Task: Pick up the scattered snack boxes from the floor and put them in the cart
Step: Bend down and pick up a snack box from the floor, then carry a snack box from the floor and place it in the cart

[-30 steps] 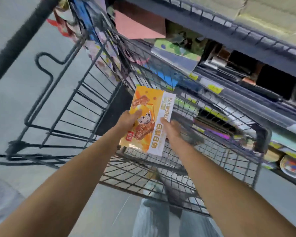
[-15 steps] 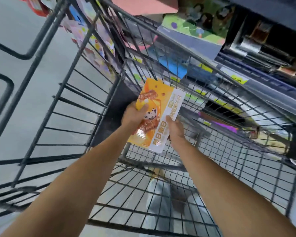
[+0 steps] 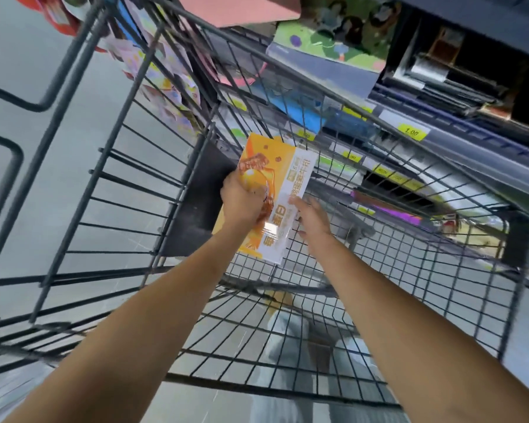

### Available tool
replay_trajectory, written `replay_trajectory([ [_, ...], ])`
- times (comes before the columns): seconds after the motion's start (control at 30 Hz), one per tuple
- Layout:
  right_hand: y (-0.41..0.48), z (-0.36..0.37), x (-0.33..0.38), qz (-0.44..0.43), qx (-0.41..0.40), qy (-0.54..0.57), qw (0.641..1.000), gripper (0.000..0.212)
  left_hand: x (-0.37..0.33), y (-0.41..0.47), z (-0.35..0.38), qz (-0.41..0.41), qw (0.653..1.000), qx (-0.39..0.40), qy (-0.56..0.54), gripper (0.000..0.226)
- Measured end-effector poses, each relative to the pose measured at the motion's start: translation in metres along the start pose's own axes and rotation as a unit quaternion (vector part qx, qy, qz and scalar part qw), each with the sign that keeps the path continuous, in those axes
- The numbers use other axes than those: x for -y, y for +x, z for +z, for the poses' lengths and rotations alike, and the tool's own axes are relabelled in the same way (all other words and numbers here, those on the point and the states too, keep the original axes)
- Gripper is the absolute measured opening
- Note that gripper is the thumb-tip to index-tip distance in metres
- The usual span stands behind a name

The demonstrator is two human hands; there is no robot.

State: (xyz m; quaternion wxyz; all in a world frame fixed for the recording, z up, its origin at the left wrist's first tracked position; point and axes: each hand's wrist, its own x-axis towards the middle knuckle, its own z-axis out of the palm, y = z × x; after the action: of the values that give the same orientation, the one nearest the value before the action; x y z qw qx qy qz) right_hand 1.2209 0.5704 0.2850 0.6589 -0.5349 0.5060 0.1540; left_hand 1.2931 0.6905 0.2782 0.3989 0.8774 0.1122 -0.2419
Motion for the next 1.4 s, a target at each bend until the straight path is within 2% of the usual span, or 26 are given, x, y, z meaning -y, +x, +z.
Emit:
replay_trajectory([
  [0.07, -0.009, -0.013, 0.001, -0.003, -0.033, -0.012, 0.999, 0.055, -0.022, -0.024, -0.001, -0.011, 1.000, 0.005, -0.013, 0.056],
  [0.13, -0.020, -0.032, 0.000, -0.016, -0.048, 0.000, 0.999, 0.050, -0.038, -0.044, 0.003, -0.026, 0.998, 0.025, -0.051, 0.056],
  [0.23, -0.037, -0.063, 0.002, -0.038, -0.045, 0.032, 0.998, 0.025, -0.051, -0.066, 0.013, -0.014, 0.996, 0.038, -0.080, 0.034],
  [0.3, -0.053, -0.090, 0.005, -0.056, -0.044, 0.055, 0.996, 0.006, -0.067, -0.086, 0.025, -0.013, 0.996, 0.053, -0.063, 0.043],
  [0.4, -0.077, -0.130, 0.006, -0.082, -0.045, 0.074, 0.993, 0.009, -0.095, -0.121, 0.045, 0.011, 0.995, 0.072, -0.070, 0.039],
  [0.5, -0.106, -0.178, 0.007, -0.097, -0.039, 0.106, 0.989, 0.006, -0.125, -0.168, 0.073, 0.045, 0.993, 0.090, -0.064, 0.046],
  [0.6, -0.135, -0.235, 0.000, -0.117, -0.037, 0.155, 0.980, 0.012, -0.151, -0.216, 0.113, 0.102, 0.990, 0.074, -0.057, 0.033],
  [0.67, -0.152, -0.281, -0.010, -0.126, -0.042, 0.191, 0.973, 0.009, -0.168, -0.252, 0.144, 0.129, 0.987, 0.088, -0.047, 0.035],
  [0.8, -0.180, -0.382, -0.045, -0.124, -0.076, 0.248, 0.958, 0.008, -0.196, -0.328, 0.216, 0.164, 0.976, 0.132, -0.048, 0.035],
  [0.93, -0.203, -0.479, -0.087, -0.130, -0.113, 0.275, 0.946, 0.017, -0.217, -0.403, 0.295, 0.204, 0.963, 0.174, -0.037, 0.019],
  [1.03, -0.219, -0.551, -0.125, -0.126, -0.140, 0.292, 0.938, 0.014, -0.224, -0.456, 0.358, 0.221, 0.950, 0.222, 0.001, 0.026],
  [1.1, -0.230, -0.597, -0.154, -0.117, -0.169, 0.319, 0.925, 0.013, -0.225, -0.493, 0.401, 0.222, 0.942, 0.251, 0.031, 0.031],
  [1.17, -0.239, -0.639, -0.184, -0.113, -0.193, 0.350, 0.910, 0.016, -0.224, -0.530, 0.441, 0.221, 0.932, 0.283, 0.052, 0.027],
  [1.27, -0.250, -0.688, -0.221, -0.103, -0.224, 0.390, 0.887, 0.009, -0.219, -0.574, 0.489, 0.231, 0.913, 0.324, 0.087, 0.030],
  [1.4, -0.266, -0.748, -0.270, -0.096, -0.272, 0.446, 0.847, 0.011, -0.214, -0.629, 0.547, 0.245, 0.872, 0.393, 0.158, 0.027],
])
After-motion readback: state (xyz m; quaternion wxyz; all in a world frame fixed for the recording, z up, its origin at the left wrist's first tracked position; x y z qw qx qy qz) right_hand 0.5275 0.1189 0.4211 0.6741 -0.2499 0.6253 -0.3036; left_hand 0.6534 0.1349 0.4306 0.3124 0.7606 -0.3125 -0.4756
